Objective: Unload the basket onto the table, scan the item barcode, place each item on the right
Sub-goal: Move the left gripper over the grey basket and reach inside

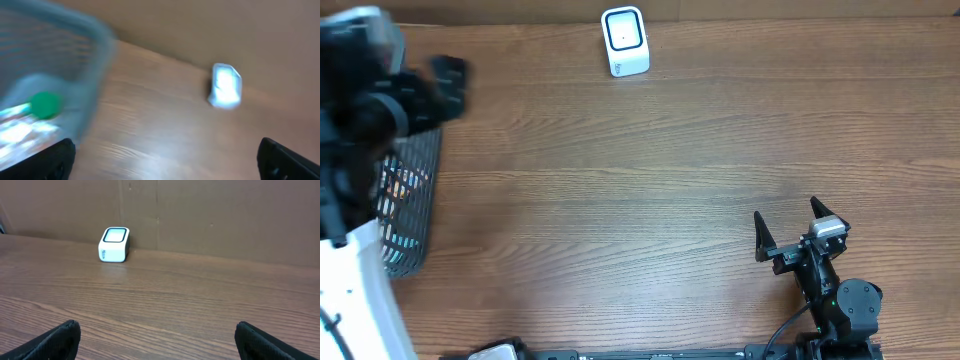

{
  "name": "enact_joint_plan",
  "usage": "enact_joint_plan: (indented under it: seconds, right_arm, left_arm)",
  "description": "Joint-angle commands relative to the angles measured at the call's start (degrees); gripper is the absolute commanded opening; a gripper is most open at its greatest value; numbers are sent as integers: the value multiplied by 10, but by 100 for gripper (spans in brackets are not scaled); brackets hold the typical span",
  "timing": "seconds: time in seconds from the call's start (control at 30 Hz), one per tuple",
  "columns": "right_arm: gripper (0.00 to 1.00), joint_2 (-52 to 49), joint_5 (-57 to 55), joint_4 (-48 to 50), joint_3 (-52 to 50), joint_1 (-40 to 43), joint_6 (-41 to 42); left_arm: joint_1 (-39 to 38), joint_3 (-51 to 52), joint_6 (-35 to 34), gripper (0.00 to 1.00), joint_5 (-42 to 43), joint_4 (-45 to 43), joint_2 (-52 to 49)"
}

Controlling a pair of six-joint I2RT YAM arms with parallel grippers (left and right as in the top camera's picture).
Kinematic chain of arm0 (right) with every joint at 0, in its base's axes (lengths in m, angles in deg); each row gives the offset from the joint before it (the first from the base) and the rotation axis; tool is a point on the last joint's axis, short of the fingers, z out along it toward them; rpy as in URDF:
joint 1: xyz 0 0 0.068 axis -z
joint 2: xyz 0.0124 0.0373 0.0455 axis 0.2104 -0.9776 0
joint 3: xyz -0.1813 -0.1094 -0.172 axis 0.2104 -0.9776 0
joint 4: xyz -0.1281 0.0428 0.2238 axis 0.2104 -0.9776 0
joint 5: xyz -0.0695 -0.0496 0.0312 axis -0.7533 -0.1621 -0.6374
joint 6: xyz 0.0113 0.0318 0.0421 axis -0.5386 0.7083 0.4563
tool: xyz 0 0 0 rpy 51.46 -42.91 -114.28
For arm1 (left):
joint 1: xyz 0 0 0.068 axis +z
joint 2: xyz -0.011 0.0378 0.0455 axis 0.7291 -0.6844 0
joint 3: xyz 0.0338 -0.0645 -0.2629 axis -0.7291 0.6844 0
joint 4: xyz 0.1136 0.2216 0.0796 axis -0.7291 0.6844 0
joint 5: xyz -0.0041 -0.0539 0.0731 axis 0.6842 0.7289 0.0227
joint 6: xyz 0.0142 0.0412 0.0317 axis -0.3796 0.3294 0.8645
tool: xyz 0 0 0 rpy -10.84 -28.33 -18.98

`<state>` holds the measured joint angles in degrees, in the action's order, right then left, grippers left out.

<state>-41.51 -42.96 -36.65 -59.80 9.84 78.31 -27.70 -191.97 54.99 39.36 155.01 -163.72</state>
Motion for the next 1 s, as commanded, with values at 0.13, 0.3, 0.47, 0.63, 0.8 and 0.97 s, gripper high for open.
enact_joint_plan:
  seconds: [0.13, 0.3, 0.47, 0.63, 0.8, 0.97]
  right_arm:
    - [100, 7, 3, 2, 0, -2, 0]
    - [100, 7, 3, 2, 0, -2, 0]
    - [100, 7, 3, 2, 0, -2, -1]
    - [100, 7, 3, 2, 0, -2, -1]
    - [100, 7, 3, 2, 0, -2, -1]
    - [100, 7, 3, 2, 0, -2, 0]
  left_arm:
    - [188, -31, -156, 87, -128, 27, 12]
    - [224, 2, -150, 91, -169, 43, -22]
    - [239, 42, -101, 93, -226, 30, -68]
    - [246, 60, -10, 95, -195, -2, -98]
    - [253, 61, 85, 95, -178, -16, -135]
    - [266, 72, 126, 96, -138, -23, -182]
